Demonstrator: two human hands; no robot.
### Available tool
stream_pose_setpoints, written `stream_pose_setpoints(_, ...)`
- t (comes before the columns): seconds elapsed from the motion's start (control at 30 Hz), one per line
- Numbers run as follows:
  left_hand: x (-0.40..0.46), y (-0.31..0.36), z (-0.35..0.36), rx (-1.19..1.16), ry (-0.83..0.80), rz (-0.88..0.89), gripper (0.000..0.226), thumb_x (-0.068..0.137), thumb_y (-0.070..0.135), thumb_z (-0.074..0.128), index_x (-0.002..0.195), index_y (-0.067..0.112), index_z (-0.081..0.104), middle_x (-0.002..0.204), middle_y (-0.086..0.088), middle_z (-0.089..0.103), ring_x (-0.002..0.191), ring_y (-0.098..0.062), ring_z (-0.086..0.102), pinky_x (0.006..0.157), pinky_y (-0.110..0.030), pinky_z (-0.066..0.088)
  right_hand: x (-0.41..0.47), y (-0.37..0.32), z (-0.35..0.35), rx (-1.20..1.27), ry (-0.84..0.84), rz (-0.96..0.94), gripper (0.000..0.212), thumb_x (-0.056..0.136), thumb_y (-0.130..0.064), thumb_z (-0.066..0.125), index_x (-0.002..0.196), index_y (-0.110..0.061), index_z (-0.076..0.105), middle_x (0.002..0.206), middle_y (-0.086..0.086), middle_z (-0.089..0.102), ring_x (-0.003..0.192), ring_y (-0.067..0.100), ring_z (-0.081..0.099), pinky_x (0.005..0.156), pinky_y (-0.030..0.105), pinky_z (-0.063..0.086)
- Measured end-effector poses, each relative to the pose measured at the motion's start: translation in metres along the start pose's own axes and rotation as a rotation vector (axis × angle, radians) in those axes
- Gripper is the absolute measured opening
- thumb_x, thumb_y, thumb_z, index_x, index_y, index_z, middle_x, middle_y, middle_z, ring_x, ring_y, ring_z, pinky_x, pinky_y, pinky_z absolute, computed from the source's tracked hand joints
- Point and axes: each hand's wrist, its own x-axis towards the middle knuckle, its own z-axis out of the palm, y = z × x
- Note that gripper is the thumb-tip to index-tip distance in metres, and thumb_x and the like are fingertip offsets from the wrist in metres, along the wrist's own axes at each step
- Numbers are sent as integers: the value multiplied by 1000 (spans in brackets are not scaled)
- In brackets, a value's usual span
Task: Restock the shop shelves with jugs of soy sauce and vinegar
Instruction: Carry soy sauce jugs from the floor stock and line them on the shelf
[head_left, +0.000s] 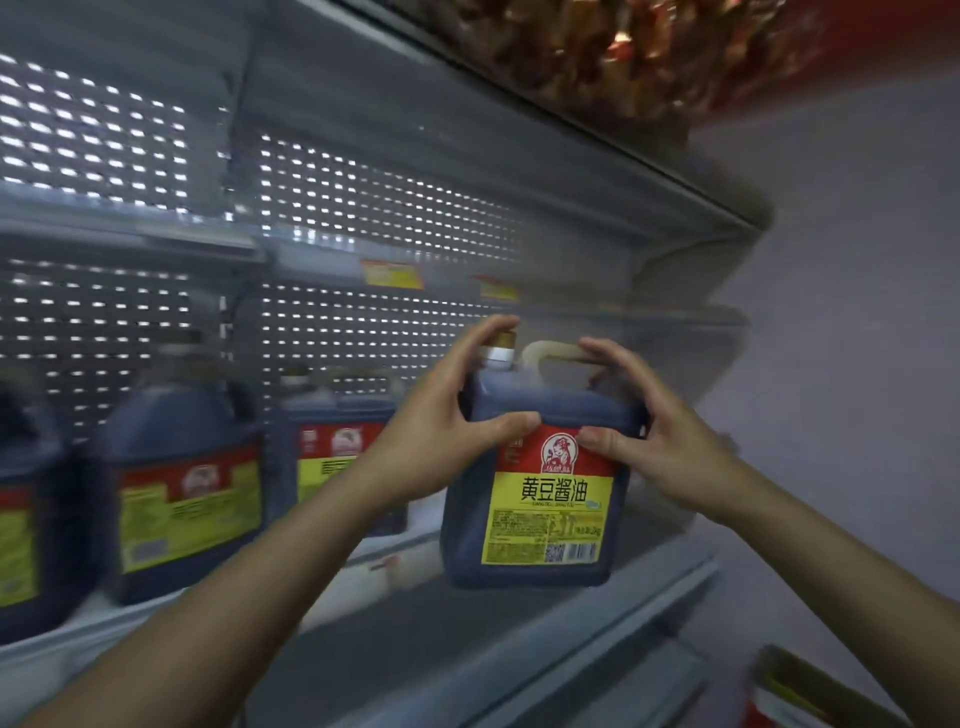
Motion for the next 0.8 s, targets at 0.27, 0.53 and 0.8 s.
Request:
stream_pose_setpoints(0.27,20,-64,-31,129,19,-22,90,90,25,78,153,59,24,154,41,26,142,18,25,118,-37,40,59,56,53,144,-44,-4,74,91,-20,75,151,-48,42,151,-6,45,135,4,49,100,27,55)
stream_pose_setpoints(0.53,46,-100,-21,88,96,-44,84,88,19,80,152,50,35,154,36,34,138,13,37,102,-24,53,77,98,76,302,81,10,75,85,-19,79,148,-45,47,145,-9,44,125,6,59,88,27,60)
stream_pose_setpoints(0.8,65,-127,-3,233,154,-144,91,88,21,79,154,55,27,159,29,31,143,3,38,109,-33,50,119,163,81,363,-19,-59,93,71,-24,89,150,-44,44,144,-7,40,120,-3,57,83,22,60)
